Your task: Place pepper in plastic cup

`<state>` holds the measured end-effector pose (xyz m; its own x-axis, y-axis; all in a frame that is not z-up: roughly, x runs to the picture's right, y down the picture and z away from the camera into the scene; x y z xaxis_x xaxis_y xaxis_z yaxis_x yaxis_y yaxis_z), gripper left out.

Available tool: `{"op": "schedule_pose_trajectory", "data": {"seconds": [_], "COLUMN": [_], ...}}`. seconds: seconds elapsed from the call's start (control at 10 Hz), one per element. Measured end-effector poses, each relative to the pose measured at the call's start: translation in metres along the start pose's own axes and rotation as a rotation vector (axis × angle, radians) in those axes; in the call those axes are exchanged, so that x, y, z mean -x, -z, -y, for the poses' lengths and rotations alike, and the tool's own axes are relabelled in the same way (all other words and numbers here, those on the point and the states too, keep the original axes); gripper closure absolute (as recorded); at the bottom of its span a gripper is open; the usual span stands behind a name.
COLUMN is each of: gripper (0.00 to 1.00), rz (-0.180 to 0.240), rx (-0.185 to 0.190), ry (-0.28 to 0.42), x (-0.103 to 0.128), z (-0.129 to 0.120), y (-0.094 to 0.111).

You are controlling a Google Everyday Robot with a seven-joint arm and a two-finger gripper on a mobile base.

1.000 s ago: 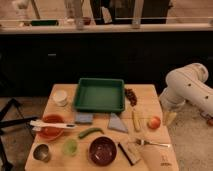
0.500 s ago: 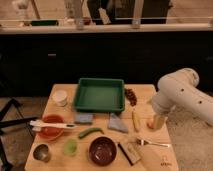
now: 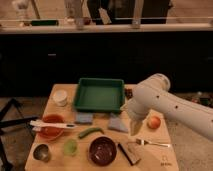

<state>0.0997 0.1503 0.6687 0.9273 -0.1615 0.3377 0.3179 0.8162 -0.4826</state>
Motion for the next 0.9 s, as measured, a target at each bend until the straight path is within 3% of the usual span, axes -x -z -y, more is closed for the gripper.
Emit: {"op": "schedule_pose_trajectory", "data": {"seconds": [0.5,0.7,0.9], "gripper": [0.20,0.20,0.20], "rz": [-0.005,0.026,0.067], "rx": [-0.002,-0.006,-0.005], "ry": [0.000,-0.011,0.006], "x": [-0.002,0.001,0.025], "z": [0.000,0.004,0.018], "y": [0.000,-0.009,-0.025]}}
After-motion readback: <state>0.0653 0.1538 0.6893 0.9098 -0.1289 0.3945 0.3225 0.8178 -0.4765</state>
